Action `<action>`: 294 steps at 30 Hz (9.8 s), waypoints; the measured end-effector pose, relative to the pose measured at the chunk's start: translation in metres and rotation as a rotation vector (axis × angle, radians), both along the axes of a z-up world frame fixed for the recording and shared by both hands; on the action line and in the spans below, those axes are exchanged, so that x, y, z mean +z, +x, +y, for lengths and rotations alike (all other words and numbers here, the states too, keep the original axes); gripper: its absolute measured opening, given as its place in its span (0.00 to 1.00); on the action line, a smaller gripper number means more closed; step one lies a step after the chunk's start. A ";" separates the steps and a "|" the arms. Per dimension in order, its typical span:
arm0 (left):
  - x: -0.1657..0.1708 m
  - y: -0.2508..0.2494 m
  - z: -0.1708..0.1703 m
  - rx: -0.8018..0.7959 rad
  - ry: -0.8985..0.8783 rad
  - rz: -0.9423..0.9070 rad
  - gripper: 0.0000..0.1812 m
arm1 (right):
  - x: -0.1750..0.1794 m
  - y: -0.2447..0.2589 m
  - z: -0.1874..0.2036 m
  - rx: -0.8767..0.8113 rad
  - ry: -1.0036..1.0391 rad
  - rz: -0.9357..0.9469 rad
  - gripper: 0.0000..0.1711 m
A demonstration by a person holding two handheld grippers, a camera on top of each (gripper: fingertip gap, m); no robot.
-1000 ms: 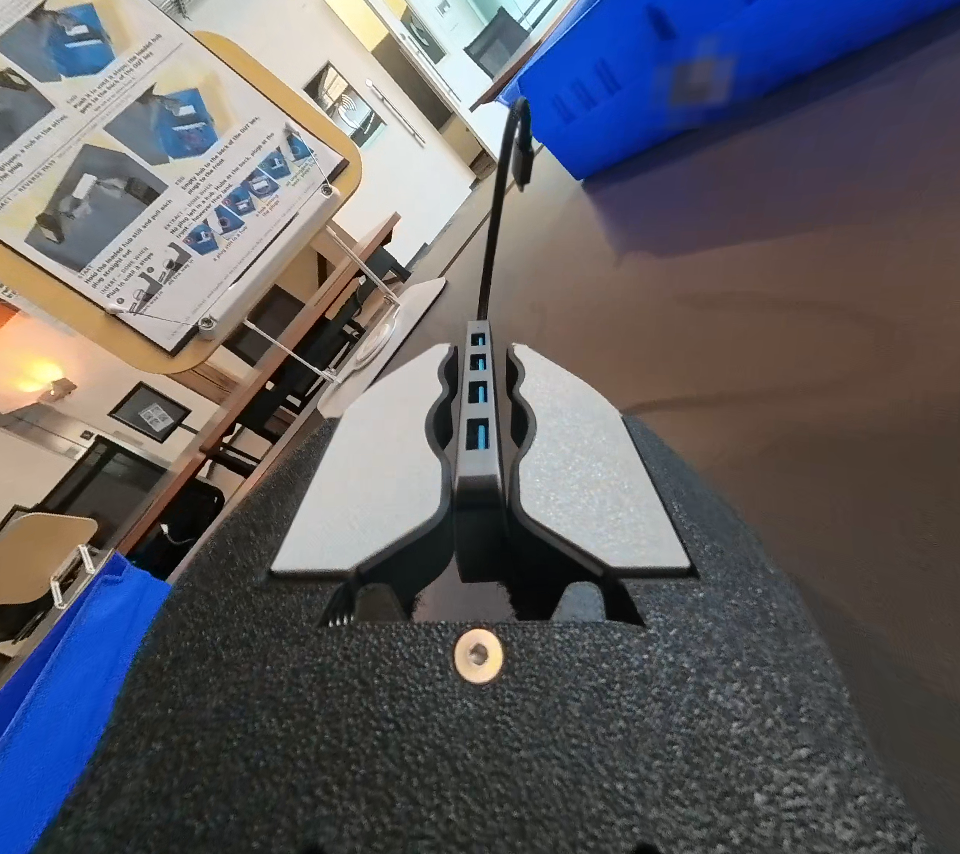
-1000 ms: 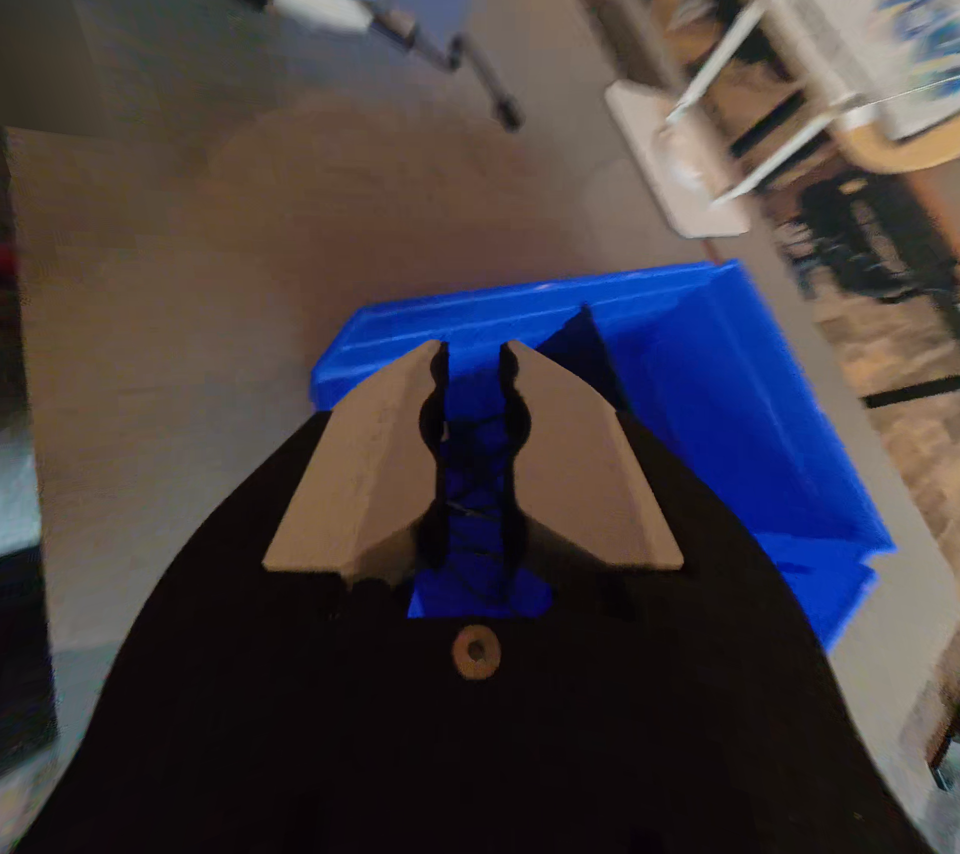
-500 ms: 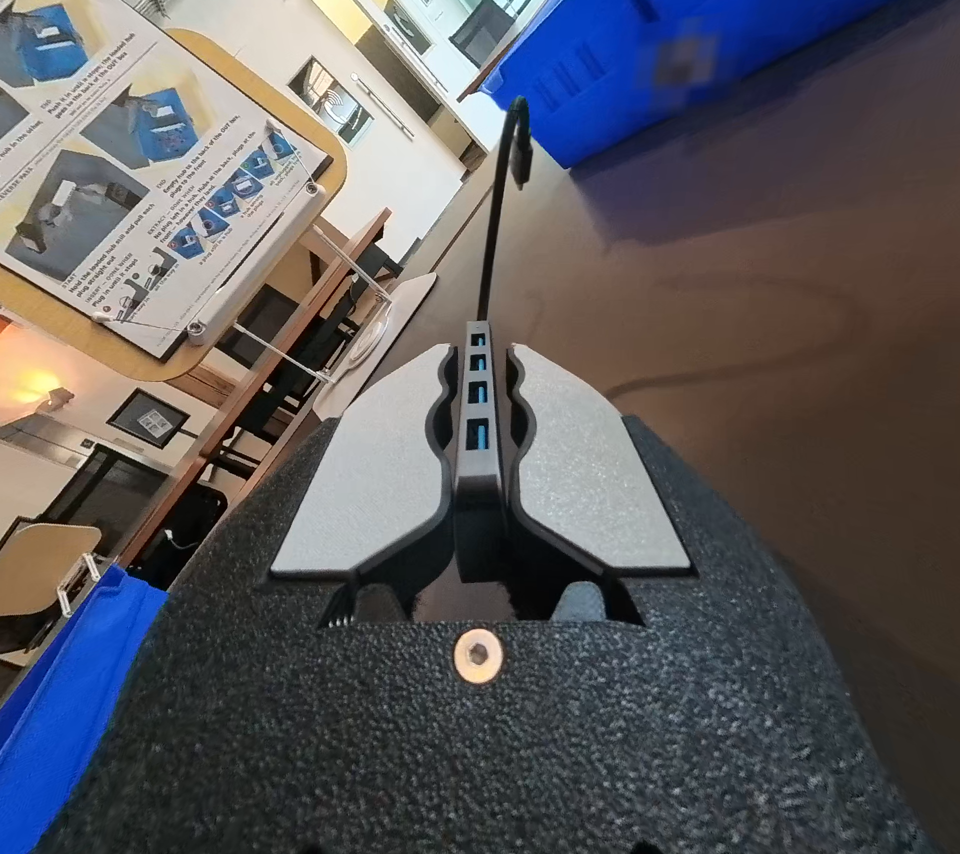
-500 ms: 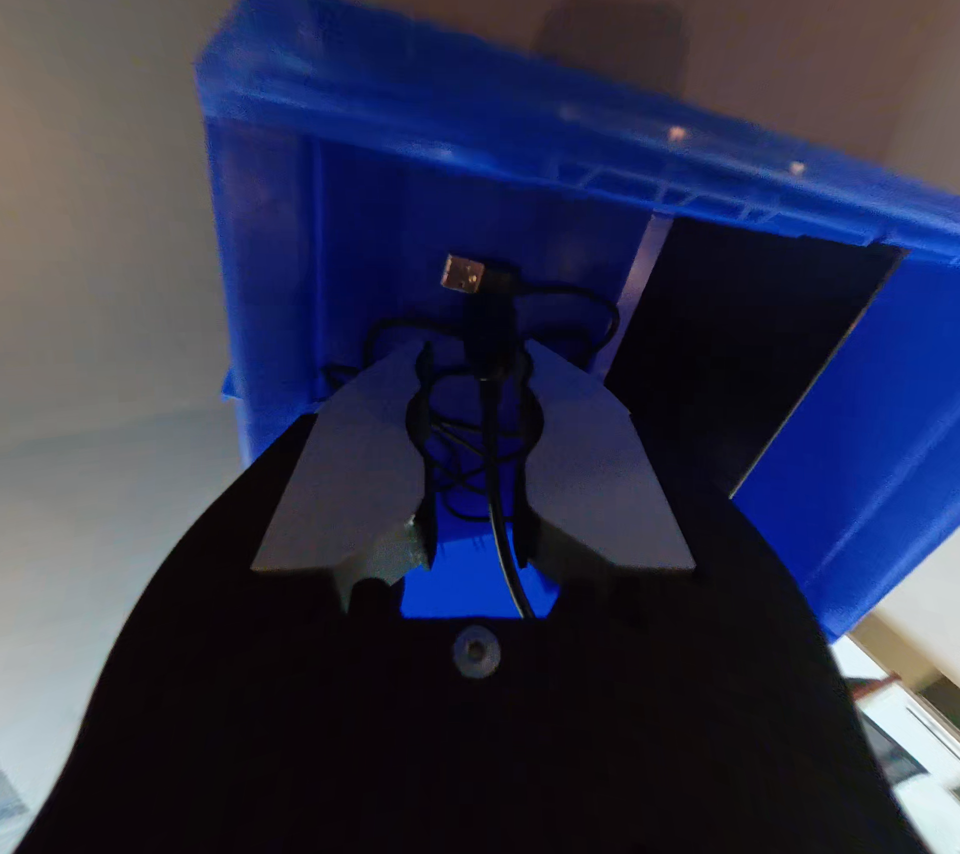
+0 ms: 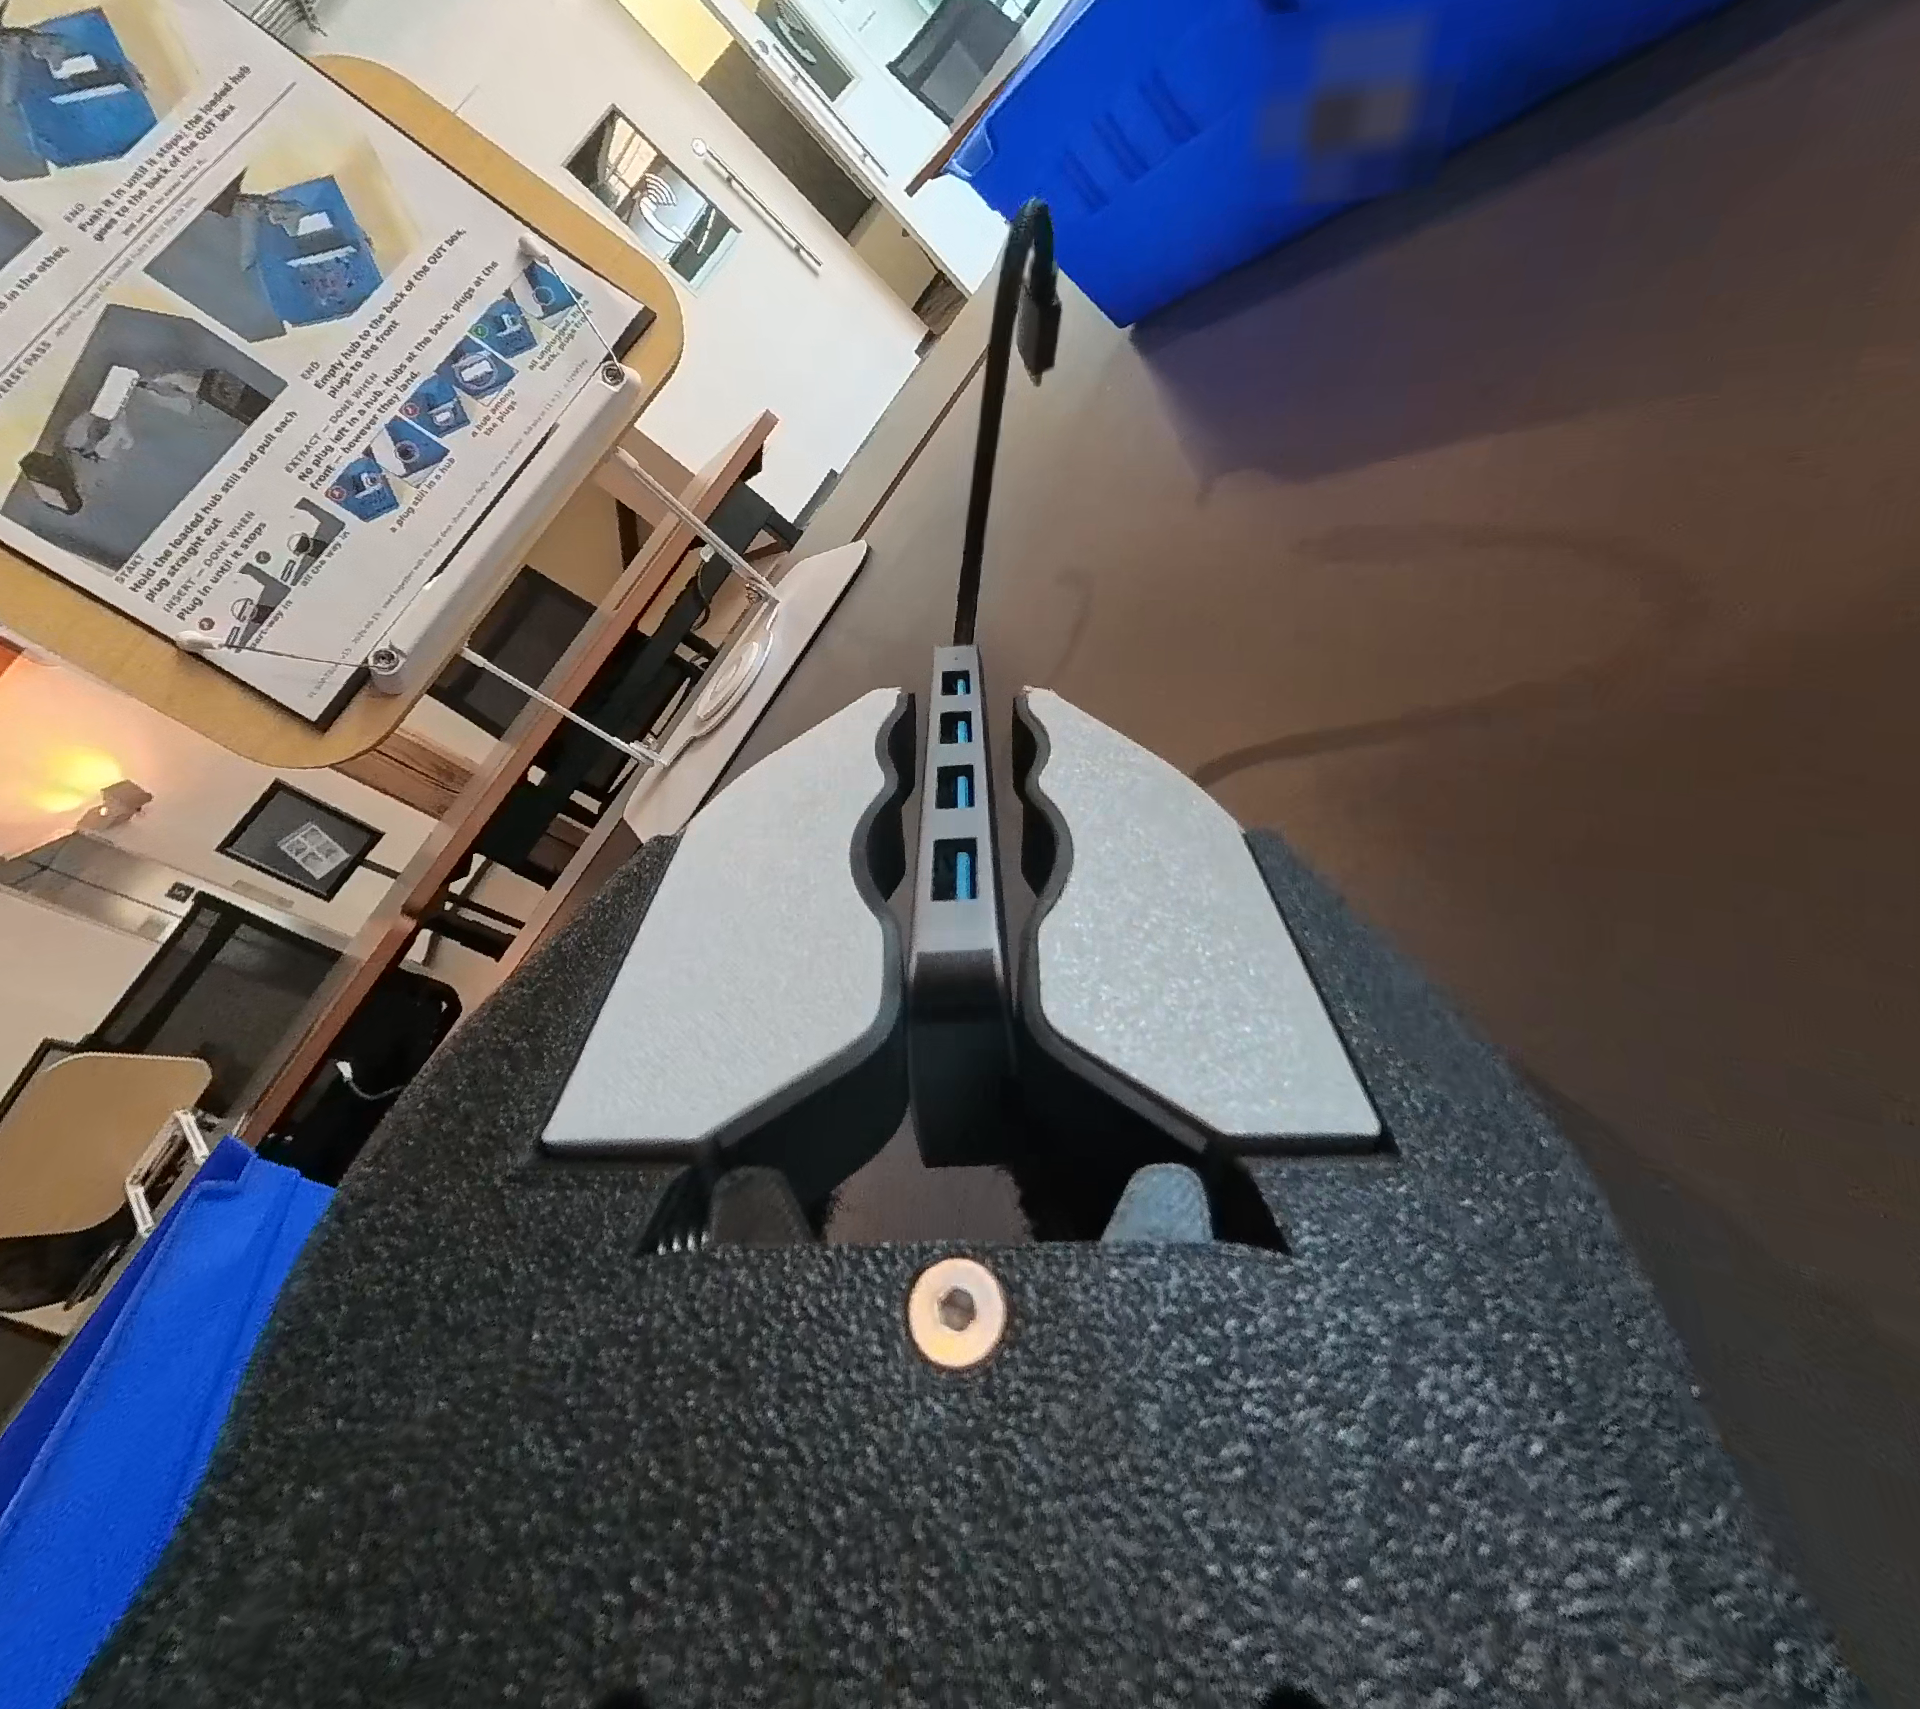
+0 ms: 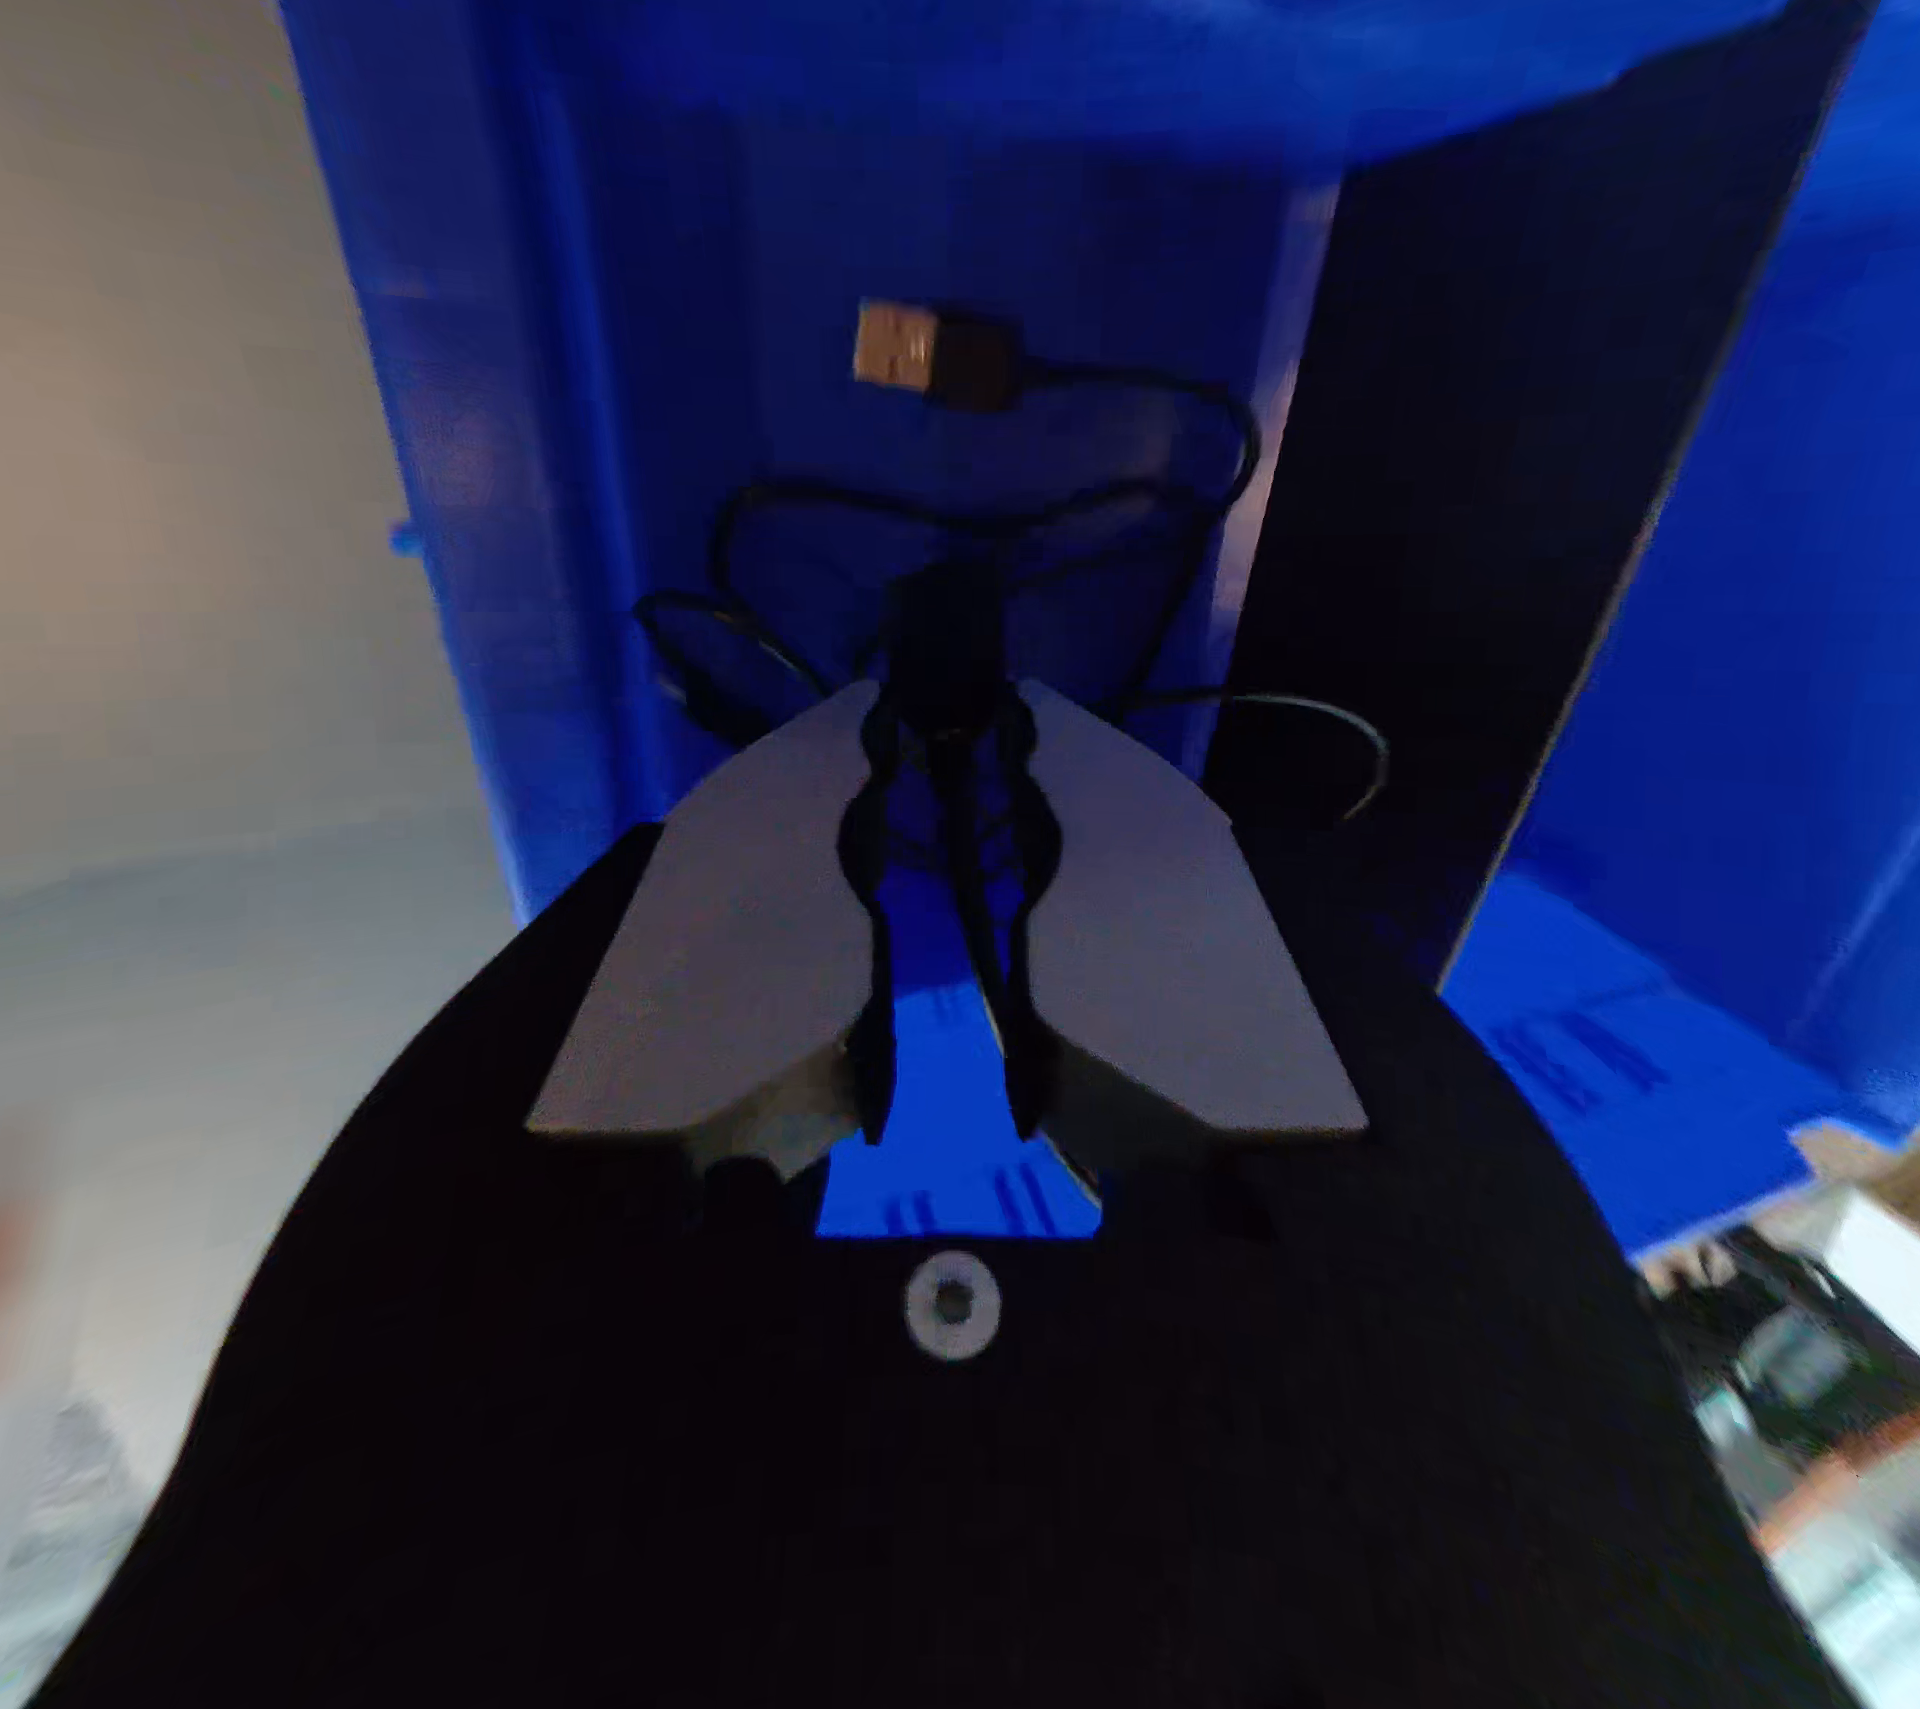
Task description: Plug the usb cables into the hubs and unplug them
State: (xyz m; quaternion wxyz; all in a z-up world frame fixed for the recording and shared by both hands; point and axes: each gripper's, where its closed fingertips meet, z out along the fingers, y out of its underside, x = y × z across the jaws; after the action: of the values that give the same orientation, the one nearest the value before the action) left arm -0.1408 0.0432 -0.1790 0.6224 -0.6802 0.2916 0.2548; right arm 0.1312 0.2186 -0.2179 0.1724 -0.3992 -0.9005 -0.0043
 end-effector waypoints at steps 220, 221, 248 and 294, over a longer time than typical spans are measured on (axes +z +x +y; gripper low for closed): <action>-0.026 0.022 0.007 -0.028 -0.073 0.456 0.10 | 0.015 -0.222 -0.219 -0.180 -0.320 -0.328 0.08; -0.026 0.022 0.007 -0.026 -0.072 0.465 0.10 | 0.015 -0.222 -0.219 -0.179 -0.322 -0.327 0.08; -0.026 0.038 0.005 -0.102 -0.047 0.446 0.09 | 0.017 -0.215 -0.224 -0.238 -0.493 -0.302 0.08; -0.028 0.044 0.003 -0.103 -0.072 0.440 0.09 | 0.020 -0.218 -0.232 -0.339 -0.841 -0.063 0.07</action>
State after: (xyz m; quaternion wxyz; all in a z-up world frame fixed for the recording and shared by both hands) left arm -0.0967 0.0458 -0.2072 0.5315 -0.6140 0.4637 0.3543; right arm -0.0868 -0.0138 -0.1981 -0.0352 -0.5759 -0.7508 0.3214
